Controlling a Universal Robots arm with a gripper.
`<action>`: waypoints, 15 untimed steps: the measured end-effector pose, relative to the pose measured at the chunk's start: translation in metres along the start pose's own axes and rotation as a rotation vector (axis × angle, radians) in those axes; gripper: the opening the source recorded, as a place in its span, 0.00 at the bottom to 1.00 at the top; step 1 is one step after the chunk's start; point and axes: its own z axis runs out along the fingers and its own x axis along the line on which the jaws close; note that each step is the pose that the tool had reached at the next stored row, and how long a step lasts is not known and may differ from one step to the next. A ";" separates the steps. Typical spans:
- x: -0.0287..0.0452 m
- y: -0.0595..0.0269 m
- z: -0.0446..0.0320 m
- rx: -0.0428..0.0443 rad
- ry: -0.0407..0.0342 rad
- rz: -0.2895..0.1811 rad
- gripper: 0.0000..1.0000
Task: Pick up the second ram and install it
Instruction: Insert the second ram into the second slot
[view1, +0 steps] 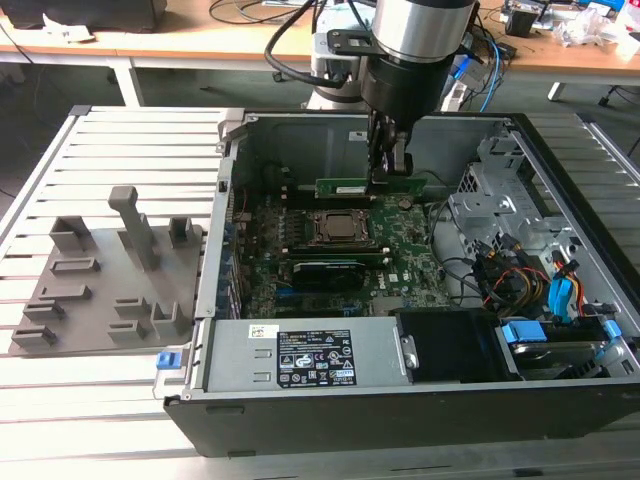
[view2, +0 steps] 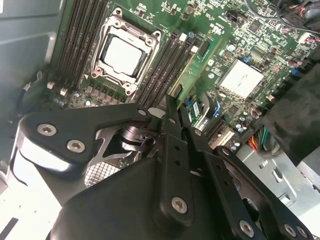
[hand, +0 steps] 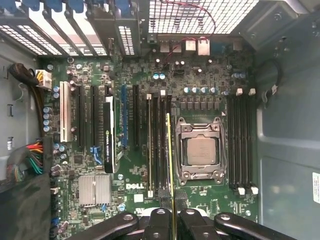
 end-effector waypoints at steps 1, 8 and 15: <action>0.0001 -0.0001 0.0019 0.0000 -0.0001 0.000 0.14; 0.0006 -0.0003 0.0100 0.0000 0.0000 0.000 0.14; 0.0012 -0.0006 0.0211 0.0000 0.0001 0.000 0.14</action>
